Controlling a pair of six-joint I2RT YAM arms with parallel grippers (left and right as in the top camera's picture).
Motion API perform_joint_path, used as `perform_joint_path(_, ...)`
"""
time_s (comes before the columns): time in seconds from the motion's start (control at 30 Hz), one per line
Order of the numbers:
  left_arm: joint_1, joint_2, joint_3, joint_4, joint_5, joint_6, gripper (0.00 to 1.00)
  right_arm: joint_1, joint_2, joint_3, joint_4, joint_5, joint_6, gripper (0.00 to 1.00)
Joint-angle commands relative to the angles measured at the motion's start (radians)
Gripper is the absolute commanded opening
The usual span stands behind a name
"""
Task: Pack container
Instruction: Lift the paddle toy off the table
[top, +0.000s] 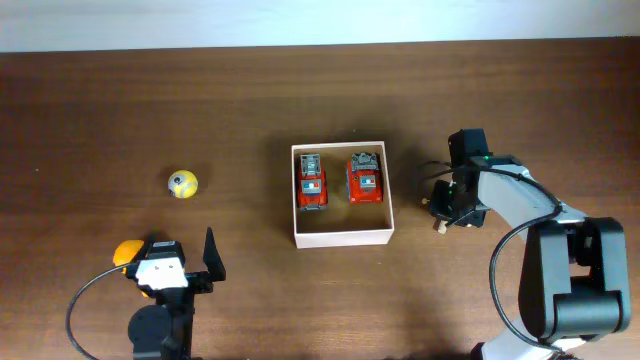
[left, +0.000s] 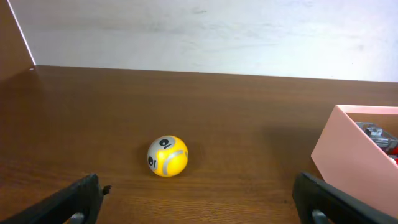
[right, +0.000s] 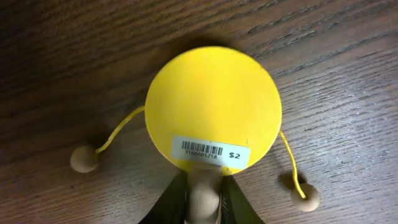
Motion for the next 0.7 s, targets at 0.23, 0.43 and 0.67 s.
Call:
perform_joint_path(0.23, -0.003, -0.005, -0.008, 0.004, 0.011, 0.019, 0.99, -0.006, 0.034, -0.006, 0.001, -0.016, -0.008, 0.10)
perform_joint_path(0.43, -0.003, -0.005, -0.008, 0.004, 0.011, 0.019, 0.99, -0.006, 0.034, 0.033, -0.036, -0.015, -0.011, 0.07)
perform_joint_path(0.67, -0.003, -0.005, -0.008, 0.004, 0.011, 0.019, 0.99, -0.006, 0.034, 0.109, -0.090, -0.015, -0.038, 0.06)
